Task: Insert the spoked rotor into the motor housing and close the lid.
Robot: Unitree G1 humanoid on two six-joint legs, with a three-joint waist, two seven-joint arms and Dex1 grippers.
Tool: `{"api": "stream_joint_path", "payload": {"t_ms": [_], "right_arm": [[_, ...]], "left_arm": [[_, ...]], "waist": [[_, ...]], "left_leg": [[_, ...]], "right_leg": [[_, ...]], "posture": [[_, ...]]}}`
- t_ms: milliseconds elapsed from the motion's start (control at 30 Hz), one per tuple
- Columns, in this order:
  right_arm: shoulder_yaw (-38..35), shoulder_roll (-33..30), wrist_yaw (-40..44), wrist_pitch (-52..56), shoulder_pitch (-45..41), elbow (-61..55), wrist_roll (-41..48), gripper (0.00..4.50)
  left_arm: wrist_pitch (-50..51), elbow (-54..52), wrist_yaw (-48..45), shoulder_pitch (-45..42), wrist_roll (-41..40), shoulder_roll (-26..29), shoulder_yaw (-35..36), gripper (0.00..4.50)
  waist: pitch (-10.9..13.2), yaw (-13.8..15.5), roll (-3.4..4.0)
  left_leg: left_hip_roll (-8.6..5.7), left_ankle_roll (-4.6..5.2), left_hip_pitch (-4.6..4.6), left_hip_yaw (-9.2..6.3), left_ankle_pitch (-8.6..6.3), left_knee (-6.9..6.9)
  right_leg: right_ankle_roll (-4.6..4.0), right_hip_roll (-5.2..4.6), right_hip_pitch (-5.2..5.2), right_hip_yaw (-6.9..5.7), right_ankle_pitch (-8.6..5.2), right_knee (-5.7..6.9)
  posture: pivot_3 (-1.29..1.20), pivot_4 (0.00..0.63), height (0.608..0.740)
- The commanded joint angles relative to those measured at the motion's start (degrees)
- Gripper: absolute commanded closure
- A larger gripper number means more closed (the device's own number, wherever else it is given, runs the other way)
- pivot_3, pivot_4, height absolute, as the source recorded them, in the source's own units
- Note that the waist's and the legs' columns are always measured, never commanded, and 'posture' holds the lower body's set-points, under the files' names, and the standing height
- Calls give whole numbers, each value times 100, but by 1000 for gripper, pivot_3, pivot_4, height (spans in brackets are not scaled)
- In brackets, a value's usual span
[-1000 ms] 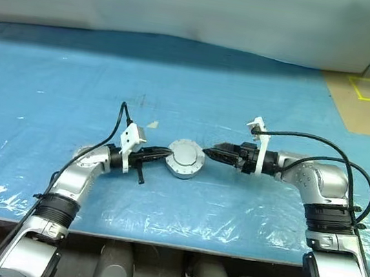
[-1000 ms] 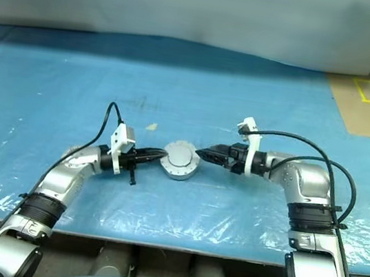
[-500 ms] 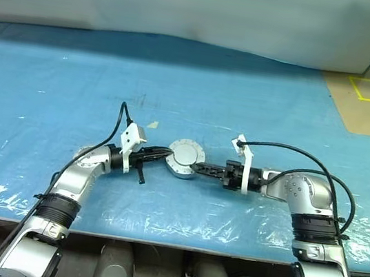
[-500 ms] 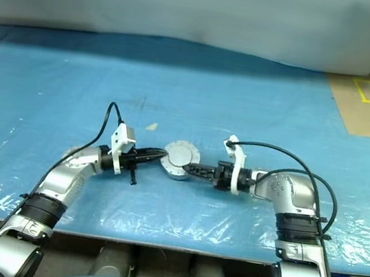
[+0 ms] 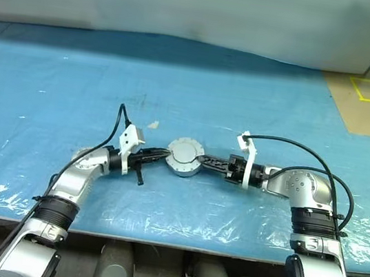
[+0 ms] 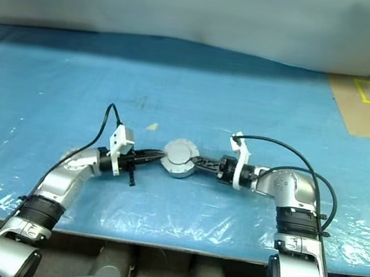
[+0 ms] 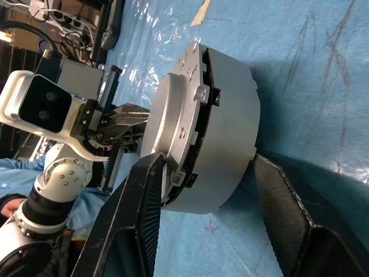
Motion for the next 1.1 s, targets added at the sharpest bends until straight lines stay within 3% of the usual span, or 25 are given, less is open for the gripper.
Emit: {"api": "stream_joint_path", "payload": {"t_ms": [33, 100, 267, 633, 1100], "right_arm": [[-120, 26, -26, -46, -66, -35, 124, 1988], [-109, 29, -55, -61, -63, -8, 105, 2169], [-91, 77, -128, -79, -71, 30, 94, 3305], [-193, 98, -209, -237, -243, 229, 131, 3424], [-1187, 569, -850, -38, -674, 911, 596, 3424]], "left_arm": [[-7, -98, -8, 12, 32, -11, -63, 4500], [-10, -97, -13, 12, 33, -13, -65, 4500], [-19, -98, 1, 12, 33, -14, -58, 4500], [368, -223, 315, 17, -214, -105, 202, 4500], [2211, -837, 1394, -358, -2016, -657, 1517, 4500]], "waist": [[0, -2, 0], [0, -2, 0], [-1, 0, 2], [-1, -2, 2], [1, -4, 4]], "left_leg": [[0, 0, 0, 0, 0, 0], [0, 0, 0, 0, 0, 0], [0, 0, 3, 0, 0, 0], [0, 0, 5, 0, 0, 2], [-1, -1, -8, -1, 1, 2]], "right_leg": [[0, 0, 0, 0, 0, 0], [0, 0, 0, 0, 0, 0], [0, 0, 2, 0, 0, 2], [-1, -1, 5, 0, 1, 2], [-2, 1, 0, -4, 1, -3]], "posture": [[0, 150, 740], [0, 150, 740], [0, 150, 740], [0, 150, 740], [0, 150, 740]]}}
